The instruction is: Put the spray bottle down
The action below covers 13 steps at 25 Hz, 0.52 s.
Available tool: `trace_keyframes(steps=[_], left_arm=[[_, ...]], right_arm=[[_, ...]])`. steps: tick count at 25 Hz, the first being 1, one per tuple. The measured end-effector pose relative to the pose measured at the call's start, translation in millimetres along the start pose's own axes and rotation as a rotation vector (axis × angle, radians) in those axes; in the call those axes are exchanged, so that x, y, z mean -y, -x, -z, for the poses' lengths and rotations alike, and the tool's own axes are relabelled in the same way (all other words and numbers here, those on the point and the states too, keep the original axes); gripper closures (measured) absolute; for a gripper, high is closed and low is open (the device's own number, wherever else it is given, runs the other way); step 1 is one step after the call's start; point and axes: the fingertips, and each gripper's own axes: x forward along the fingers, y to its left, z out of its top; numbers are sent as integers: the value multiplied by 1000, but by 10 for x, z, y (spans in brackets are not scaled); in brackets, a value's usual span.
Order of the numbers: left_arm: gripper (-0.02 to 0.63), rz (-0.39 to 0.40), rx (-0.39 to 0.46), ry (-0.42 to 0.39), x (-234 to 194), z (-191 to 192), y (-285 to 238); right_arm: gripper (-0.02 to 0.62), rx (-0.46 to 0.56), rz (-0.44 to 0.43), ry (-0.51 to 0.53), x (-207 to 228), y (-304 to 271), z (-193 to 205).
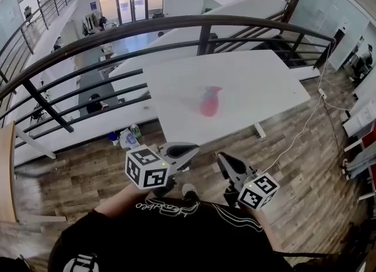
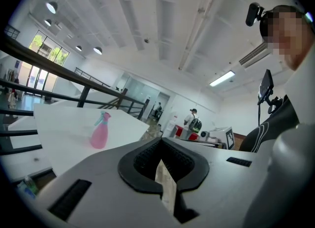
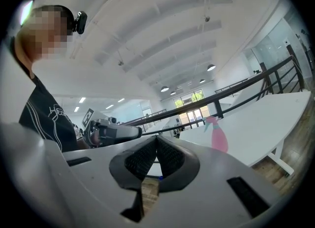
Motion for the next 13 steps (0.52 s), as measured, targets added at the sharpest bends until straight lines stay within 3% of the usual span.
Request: trace_keyframes(steps=[7,13], left_arm=[[600,-19,11,9,-313,220,115],[600,-16,10,12,-74,-16,162]], right_arm=[[580,-11,-14,-1,28,-265,317],[580,-28,-8,8,-102,-137,30]])
